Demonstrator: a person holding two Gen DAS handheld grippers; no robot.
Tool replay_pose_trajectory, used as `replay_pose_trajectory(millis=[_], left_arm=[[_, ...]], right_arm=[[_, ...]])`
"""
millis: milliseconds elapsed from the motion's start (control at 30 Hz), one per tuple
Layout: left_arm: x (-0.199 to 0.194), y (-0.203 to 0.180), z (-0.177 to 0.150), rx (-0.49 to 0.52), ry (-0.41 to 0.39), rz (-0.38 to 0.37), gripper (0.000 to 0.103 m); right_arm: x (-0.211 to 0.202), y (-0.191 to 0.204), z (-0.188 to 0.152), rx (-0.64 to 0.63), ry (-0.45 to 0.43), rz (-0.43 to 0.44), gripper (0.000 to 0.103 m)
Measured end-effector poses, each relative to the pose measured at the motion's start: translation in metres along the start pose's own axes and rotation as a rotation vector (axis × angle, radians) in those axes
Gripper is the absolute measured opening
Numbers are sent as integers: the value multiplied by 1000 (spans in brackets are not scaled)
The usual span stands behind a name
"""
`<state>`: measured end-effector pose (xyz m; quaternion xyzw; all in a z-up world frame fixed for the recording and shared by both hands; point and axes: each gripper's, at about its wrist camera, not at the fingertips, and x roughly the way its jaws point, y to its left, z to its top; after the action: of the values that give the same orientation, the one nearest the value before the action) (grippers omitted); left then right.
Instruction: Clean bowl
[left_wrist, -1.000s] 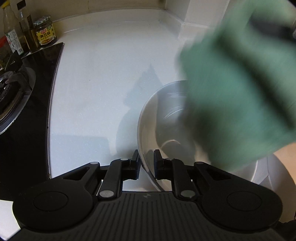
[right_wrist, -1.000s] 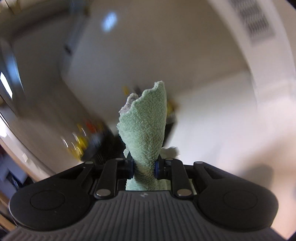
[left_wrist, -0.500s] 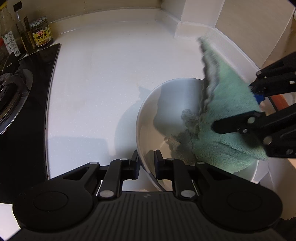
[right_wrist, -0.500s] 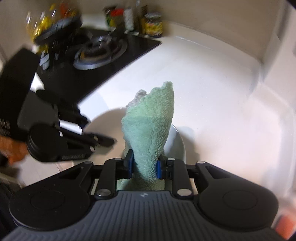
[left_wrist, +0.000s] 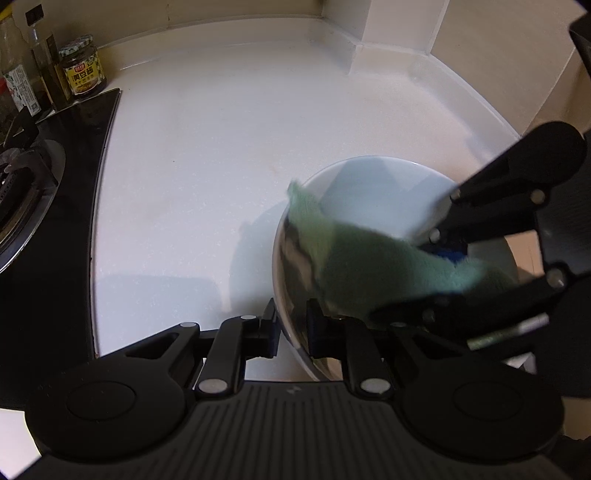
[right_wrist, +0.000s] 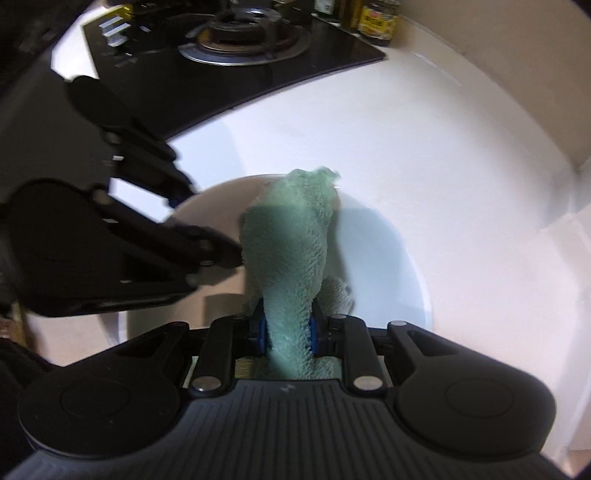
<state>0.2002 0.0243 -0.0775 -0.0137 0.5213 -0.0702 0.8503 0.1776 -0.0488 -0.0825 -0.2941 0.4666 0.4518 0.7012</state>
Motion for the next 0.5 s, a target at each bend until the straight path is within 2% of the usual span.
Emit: replay_pose_trajectory(millis=[67,133,233,300,433,500], left_arm=[[0,0,1,-5,3,-11,14],[0,0,0,-3,4,-14,14],[-1,-1,-1,5,7,-10,14],[-1,-2,-1,9,8,-3,14],[0,-1,0,2,12,3,14],[0,-1,0,4,14,3,14]], right_arm=[[0,5,-1,-35,28,18,18],[0,9,-1,-94,66,-10,17],[-1,12,-2,-162,85,-109,17],[3,9,-2,-145,48,-150,17],[4,7,-3,-47,-57,-98,18],[0,8,-8,-21,-72,-18,18]])
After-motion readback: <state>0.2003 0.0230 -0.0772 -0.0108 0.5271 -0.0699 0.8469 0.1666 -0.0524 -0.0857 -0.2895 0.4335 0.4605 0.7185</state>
